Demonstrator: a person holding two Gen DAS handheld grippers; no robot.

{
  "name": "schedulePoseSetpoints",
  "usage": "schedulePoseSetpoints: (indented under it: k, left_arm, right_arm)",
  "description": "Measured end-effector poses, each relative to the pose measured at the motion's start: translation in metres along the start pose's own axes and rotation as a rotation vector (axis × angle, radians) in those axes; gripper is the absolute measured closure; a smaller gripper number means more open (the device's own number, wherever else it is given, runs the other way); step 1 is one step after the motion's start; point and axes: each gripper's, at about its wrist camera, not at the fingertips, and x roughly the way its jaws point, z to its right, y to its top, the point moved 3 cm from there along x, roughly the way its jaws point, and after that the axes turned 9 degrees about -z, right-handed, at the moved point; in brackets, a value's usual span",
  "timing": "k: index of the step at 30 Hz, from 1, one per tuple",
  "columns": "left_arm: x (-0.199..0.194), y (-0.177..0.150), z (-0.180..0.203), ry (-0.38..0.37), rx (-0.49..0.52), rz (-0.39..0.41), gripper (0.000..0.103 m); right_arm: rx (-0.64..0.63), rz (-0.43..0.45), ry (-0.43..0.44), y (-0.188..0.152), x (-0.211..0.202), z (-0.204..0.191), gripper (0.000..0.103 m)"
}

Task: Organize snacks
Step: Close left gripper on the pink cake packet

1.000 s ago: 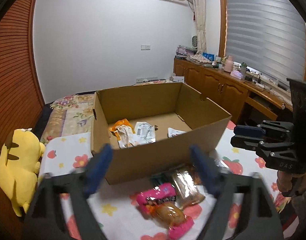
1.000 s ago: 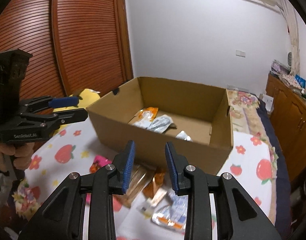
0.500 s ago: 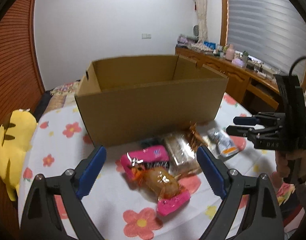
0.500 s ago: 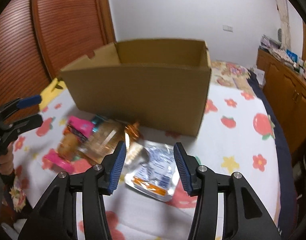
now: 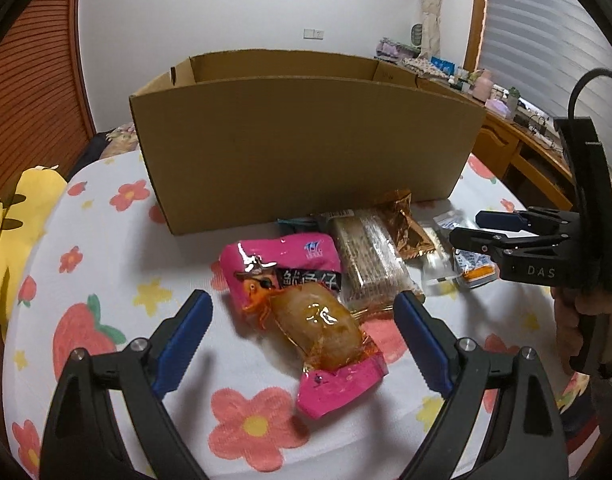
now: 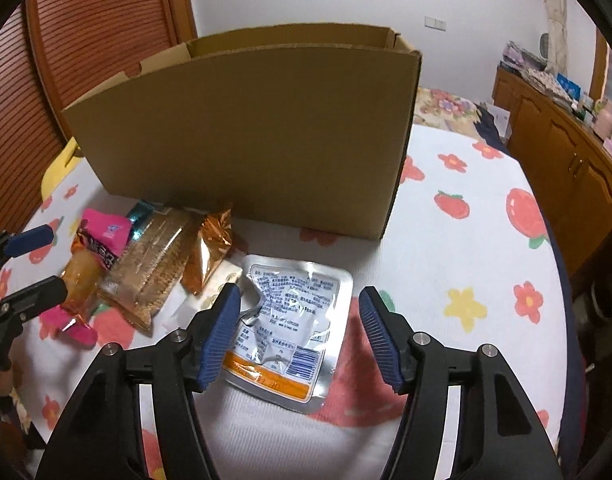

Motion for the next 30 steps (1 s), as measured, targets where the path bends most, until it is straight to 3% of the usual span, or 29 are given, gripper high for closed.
schedulePoseSetpoints:
  k: [9, 16, 30]
  left_arm:
    - [0.018, -0.005, -0.007, 0.018, -0.045, -0.056, 0.011]
    - [0.026, -0.008, -0.013, -0.018, -0.092, -0.089, 0.01]
    - [0.032, -0.011, -0.013, 0.027, -0.098, -0.112, 0.0]
  right_arm:
    - [-0.02, -0.045, -0.019, -0.007, 0.011, 0.0, 0.037]
    - [-0.052, -0.035, -0.051, -0.009, 0.013, -0.006, 0.034]
    - [-0.049, -0.035, -0.052, -0.009, 0.015, -0.006, 0.03]
